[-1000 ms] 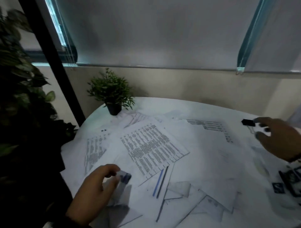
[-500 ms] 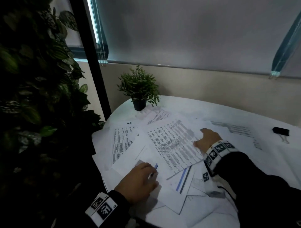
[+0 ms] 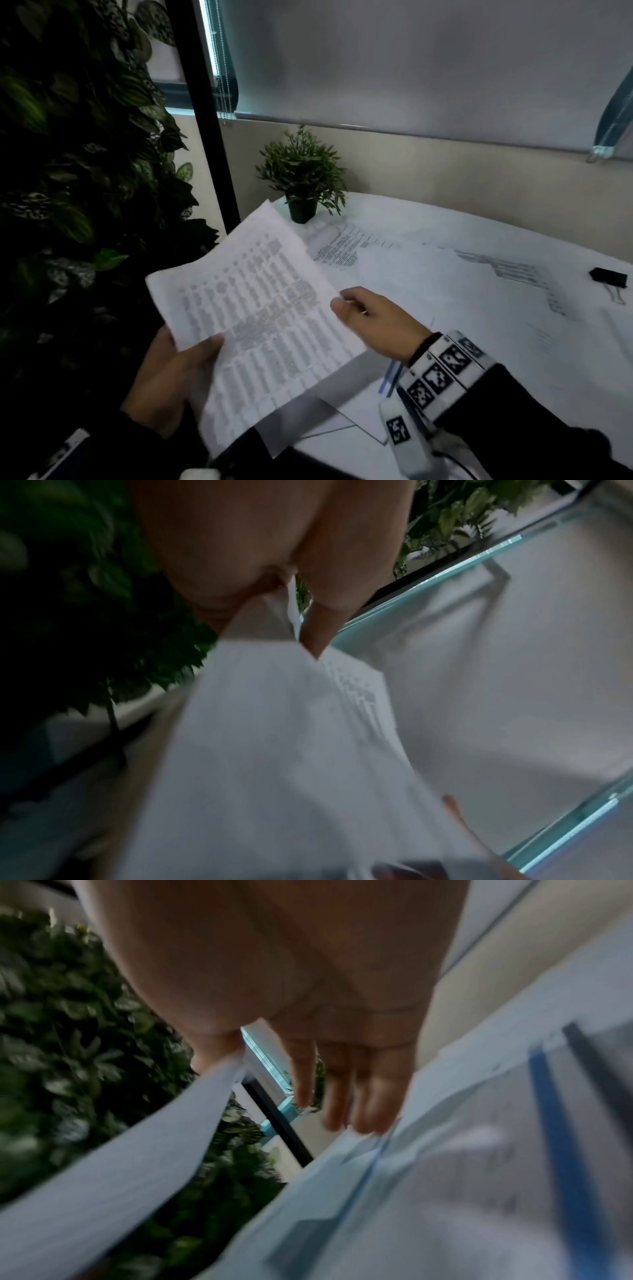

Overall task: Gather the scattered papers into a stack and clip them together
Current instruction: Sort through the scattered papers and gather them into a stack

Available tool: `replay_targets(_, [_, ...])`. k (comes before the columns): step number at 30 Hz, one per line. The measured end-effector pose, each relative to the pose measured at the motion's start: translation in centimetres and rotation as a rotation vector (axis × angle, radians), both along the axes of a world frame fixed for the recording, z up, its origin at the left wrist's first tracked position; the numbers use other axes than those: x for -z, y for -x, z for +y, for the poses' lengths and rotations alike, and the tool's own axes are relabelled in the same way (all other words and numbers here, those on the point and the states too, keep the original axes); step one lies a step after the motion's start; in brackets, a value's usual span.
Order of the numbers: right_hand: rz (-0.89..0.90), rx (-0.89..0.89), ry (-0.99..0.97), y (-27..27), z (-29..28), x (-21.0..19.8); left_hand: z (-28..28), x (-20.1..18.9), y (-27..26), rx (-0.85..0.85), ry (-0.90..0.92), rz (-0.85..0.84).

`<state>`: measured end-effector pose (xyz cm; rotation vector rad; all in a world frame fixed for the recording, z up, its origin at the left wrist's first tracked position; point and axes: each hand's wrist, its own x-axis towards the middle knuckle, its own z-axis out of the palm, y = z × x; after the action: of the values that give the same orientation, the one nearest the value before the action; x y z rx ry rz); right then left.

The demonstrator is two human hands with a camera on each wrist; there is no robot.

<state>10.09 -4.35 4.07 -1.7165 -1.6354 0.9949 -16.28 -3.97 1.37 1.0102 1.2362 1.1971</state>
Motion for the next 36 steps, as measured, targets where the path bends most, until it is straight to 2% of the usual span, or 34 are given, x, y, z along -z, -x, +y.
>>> replay_targets(2, [-0.39,0.075,0.079,-1.7,1.6,1.0,0.1,1.6,3.0,-0.077,0.025,0.174])
replay_targets(4, [-0.772,0.093,0.186,-3.6,2.9,1.8,-0.4,2.5,4.9,-0.091,0.075,0.276])
replay_targets(5, [-0.861,0.088,0.248,-4.4,3.4,2.1,-0.7,3.0,5.5,-0.083,0.09,0.294])
replay_targets(6, [-0.872,0.093,0.288,-4.9,3.8,2.3,-1.1,3.2,5.9,-0.065,0.089,0.293])
replay_targets(10, [-0.693,0.111,0.259,-5.8,4.7,1.2,-1.4,3.2,6.4,-0.064,0.058,0.263])
replay_targets(12, [-0.62,0.19,0.121,-6.7,4.5,-0.2,-1.4,2.4,5.9,-0.116,-0.029,0.251])
replay_targets(14, [-0.418,0.361,-0.138,-8.0,3.6,-2.4,-1.7,1.3,5.1,-0.107,-0.129,0.288])
replay_targets(16, [-0.176,0.537,-0.412,-8.7,2.5,-4.7,-1.9,0.8,4.8,-0.023,-0.206,0.376])
replay_targets(18, [0.111,0.583,-0.548,-8.3,1.8,-6.1,-1.5,1.1,4.6,0.018,-0.186,0.391])
replay_targets(19, [0.22,0.55,-0.541,-7.5,1.6,-6.3,-1.4,1.3,4.1,0.013,-0.152,0.372])
replay_targets(21, [0.302,0.435,-0.441,-5.0,1.3,-5.5,-1.3,1.2,2.4,-0.025,-0.057,0.221])
replay_targets(23, [0.297,0.301,-0.278,-1.7,0.8,-3.6,-1.1,1.1,0.8,-0.041,0.097,-0.095])
replay_targets(24, [0.266,0.24,-0.182,0.0,0.3,-2.5,-0.9,1.3,0.3,-0.039,0.162,-0.184])
replay_targets(25, [0.223,0.172,-0.074,1.5,-0.2,-1.6,-0.8,1.5,0.1,-0.001,0.21,-0.184])
replay_targets(26, [0.182,0.09,0.026,2.7,-0.6,-0.8,-0.7,1.7,-0.1,0.004,0.232,-0.141])
replay_targets(28, [0.086,-0.023,0.158,3.4,-0.9,0.2,-0.7,2.0,0.2,-0.031,0.151,0.073])
replay_targets(29, [-0.037,0.007,0.164,2.9,-0.6,0.2,-0.9,1.9,0.1,-0.055,0.094,0.181])
replay_targets(31, [-0.418,0.225,0.108,0.8,0.5,0.5,-1.1,2.5,0.5,-0.064,0.03,0.198])
replay_targets(33, [-0.74,0.389,0.209,-1.7,1.5,1.1,-1.1,2.9,0.8,-0.013,0.004,0.273])
replay_targets(34, [-0.81,0.421,0.317,-2.7,2.0,1.6,-0.9,3.3,0.9,0.011,-0.02,0.323])
replay_targets(36, [-0.813,0.428,0.472,-3.7,2.5,2.7,-0.8,3.2,0.8,0.065,-0.017,0.345])
